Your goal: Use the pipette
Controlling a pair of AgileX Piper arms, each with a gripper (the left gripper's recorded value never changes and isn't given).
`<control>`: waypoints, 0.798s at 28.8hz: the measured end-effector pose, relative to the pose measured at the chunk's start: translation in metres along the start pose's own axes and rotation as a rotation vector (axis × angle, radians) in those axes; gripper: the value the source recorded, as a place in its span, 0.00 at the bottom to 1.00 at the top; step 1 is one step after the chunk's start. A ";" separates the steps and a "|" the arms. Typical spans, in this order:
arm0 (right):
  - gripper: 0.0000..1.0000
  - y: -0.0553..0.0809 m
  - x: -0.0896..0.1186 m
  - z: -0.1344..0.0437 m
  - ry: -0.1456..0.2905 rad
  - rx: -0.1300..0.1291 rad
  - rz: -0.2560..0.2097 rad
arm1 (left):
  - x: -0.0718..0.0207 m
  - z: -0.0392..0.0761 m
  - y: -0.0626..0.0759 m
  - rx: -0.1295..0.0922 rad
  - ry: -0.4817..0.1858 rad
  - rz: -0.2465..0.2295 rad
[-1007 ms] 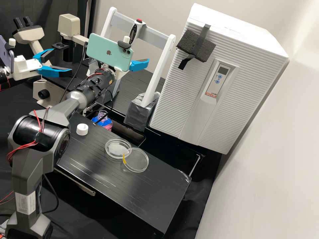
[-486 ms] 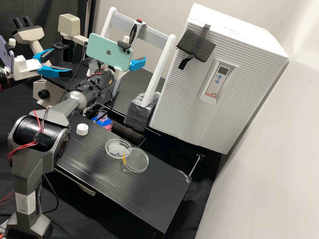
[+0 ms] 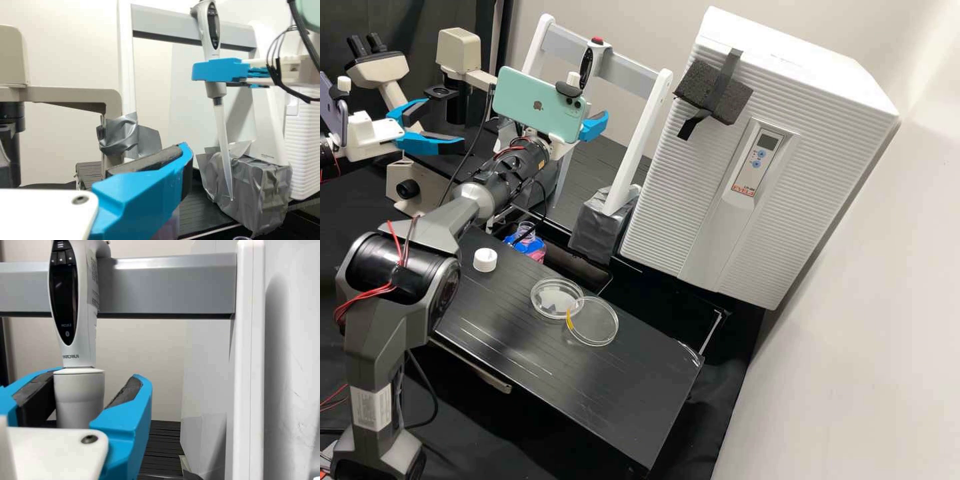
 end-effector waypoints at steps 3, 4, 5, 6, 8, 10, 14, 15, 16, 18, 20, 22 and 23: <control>0.00 -0.001 0.000 -0.001 0.003 0.001 -0.003 | 0.0000 0.001 -0.001 0.011 -0.014 -0.006; 0.00 -0.002 0.000 -0.002 0.004 0.001 -0.004 | 0.0000 0.001 -0.001 0.011 -0.014 -0.006; 0.00 -0.002 0.000 -0.002 0.005 0.001 -0.005 | 0.0000 0.001 -0.001 0.011 -0.014 -0.006; 0.00 -0.003 -0.001 -0.003 0.007 0.002 -0.008 | 0.0000 0.001 -0.001 0.011 -0.014 -0.006; 0.00 -0.003 -0.001 -0.003 0.008 0.002 -0.008 | 0.0000 0.001 -0.001 0.011 -0.013 -0.006; 0.00 -0.003 -0.001 -0.003 0.008 0.002 -0.008 | 0.0000 0.001 -0.001 0.011 -0.013 -0.006; 0.00 -0.005 -0.001 -0.005 0.012 0.004 -0.015 | -0.0002 0.000 0.000 0.011 -0.008 -0.005; 0.00 -0.006 -0.001 -0.005 0.013 0.004 -0.016 | -0.0002 0.000 0.000 0.011 -0.008 -0.005; 0.00 -0.006 -0.001 -0.005 0.013 0.004 -0.018 | -0.0002 -0.001 0.000 0.011 -0.006 -0.004; 0.00 -0.006 -0.001 -0.005 0.013 0.004 -0.018 | -0.0006 -0.001 0.000 0.010 -0.006 -0.006; 0.00 -0.006 -0.001 -0.005 0.013 0.004 -0.018 | -0.0007 -0.002 0.000 0.013 -0.003 -0.005; 0.00 -0.006 -0.001 -0.005 0.013 0.004 -0.018 | -0.0009 -0.003 0.000 0.014 0.001 -0.004; 0.00 -0.006 -0.001 -0.005 0.013 0.004 -0.018 | -0.0009 -0.003 0.000 0.013 0.002 -0.003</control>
